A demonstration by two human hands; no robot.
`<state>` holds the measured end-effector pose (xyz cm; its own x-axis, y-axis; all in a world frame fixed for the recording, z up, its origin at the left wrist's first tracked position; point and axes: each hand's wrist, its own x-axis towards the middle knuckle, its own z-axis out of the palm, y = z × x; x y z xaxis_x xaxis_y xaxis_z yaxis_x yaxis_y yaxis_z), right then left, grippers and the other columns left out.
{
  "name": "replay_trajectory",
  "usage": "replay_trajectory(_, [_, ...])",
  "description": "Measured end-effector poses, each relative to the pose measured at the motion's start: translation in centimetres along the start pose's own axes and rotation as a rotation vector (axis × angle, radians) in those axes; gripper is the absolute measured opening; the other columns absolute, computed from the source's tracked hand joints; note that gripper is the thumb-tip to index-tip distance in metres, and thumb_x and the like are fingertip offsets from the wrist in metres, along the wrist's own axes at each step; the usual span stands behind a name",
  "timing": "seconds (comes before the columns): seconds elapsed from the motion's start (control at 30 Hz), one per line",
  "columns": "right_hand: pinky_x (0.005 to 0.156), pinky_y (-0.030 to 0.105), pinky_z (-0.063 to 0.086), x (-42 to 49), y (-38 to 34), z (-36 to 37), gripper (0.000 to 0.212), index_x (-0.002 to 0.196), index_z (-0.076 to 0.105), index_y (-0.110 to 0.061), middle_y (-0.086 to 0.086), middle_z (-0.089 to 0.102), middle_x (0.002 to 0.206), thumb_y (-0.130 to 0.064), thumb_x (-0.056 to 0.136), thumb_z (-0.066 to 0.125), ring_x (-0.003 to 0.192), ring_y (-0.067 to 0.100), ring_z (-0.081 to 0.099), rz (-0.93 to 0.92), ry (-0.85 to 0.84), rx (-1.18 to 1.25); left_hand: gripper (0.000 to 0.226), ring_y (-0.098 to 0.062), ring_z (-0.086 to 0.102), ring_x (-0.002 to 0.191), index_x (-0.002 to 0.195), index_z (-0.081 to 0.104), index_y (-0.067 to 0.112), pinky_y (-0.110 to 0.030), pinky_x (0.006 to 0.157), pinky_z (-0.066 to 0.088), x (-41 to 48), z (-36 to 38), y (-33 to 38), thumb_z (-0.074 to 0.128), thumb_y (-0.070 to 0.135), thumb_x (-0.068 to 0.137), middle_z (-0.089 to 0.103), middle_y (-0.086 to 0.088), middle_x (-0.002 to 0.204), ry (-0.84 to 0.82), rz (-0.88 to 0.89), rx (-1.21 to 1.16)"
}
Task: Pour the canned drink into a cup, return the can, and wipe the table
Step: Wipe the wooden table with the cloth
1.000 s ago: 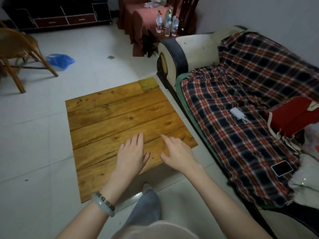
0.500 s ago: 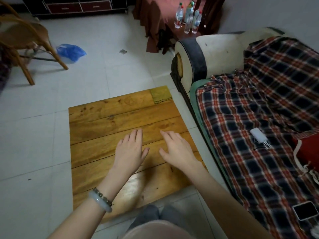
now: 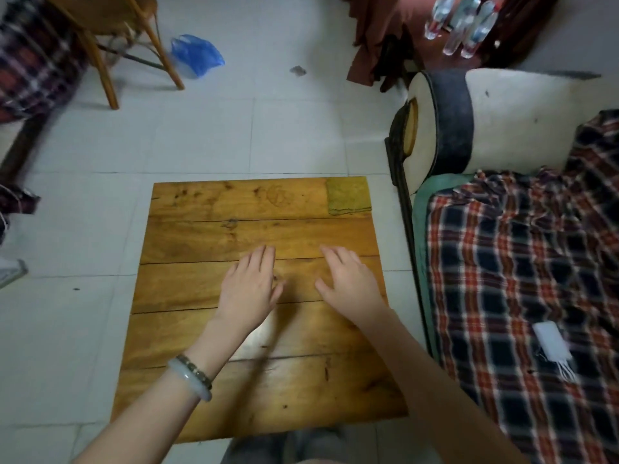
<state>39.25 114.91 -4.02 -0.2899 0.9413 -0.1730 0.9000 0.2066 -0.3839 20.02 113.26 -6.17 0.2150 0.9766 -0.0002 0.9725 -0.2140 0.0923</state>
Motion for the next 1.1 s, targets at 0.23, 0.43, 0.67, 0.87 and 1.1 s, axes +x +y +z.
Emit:
replay_trajectory(0.23, [0.102, 0.039, 0.038, 8.4, 6.6, 2.1, 0.055, 0.142, 0.037, -0.009, 0.01, 0.045, 0.139, -0.028, 0.092, 0.05, 0.127, 0.025, 0.041, -0.008, 0.032, 0.002, 0.067, -0.033, 0.059, 0.106, 0.127, 0.051, -0.001, -0.04, 0.079, 0.051, 7.3, 4.0, -0.9, 0.071, 0.039, 0.078, 0.057, -0.019, 0.126, -0.05, 0.013, 0.057])
replay_trajectory(0.43, [0.09, 0.041, 0.049, 16.3, 13.4, 7.5, 0.045, 0.125, 0.054, 0.001, 0.019, 0.059, 0.12, -0.017, 0.085, 0.063, 0.108, 0.033, 0.057, 0.018, 0.144, -0.006, 0.064, -0.033, 0.052, 0.118, 0.135, 0.043, 0.002, -0.041, 0.09, 0.046, 12.9, 11.0, -1.9, 0.061, 0.038, 0.086, 0.049, -0.018, 0.135, -0.14, 0.053, 0.049])
replay_trajectory(0.67, [0.103, 0.041, 0.035, 24.5, 18.9, 15.5, 0.051, 0.13, 0.046, 0.005, 0.022, 0.048, 0.132, -0.023, 0.089, 0.058, 0.123, 0.035, 0.042, 0.159, 0.067, -0.001, 0.053, -0.03, 0.059, 0.104, 0.125, 0.053, 0.005, -0.039, 0.09, 0.046, 13.4, 18.4, -3.3, 0.062, 0.034, 0.081, 0.059, -0.014, 0.122, -0.166, 0.038, -0.001])
replay_trajectory(0.87, [0.101, 0.043, 0.038, 27.9, 20.7, 19.0, 0.048, 0.124, 0.049, 0.008, 0.024, 0.052, 0.124, -0.024, 0.089, 0.057, 0.116, 0.037, 0.046, 0.151, 0.103, -0.075, 0.047, -0.029, 0.058, 0.106, 0.126, 0.051, 0.005, -0.04, 0.095, 0.043, 12.6, 20.8, -5.3, 0.052, 0.031, 0.087, 0.059, -0.014, 0.122, -0.155, -0.05, -0.019])
replay_trajectory(1.1, [0.062, 0.038, 0.048, 28.8, 21.5, 19.9, 0.013, 0.087, 0.063, 0.003, 0.02, 0.063, 0.089, -0.005, 0.084, 0.054, 0.084, 0.035, 0.058, 0.106, 0.285, -0.182, 0.047, -0.029, 0.058, 0.107, 0.124, 0.053, 0.004, -0.042, 0.097, 0.042, 13.1, 21.6, -5.0, 0.062, 0.026, 0.083, 0.06, -0.014, 0.121, -0.14, -0.097, -0.042])
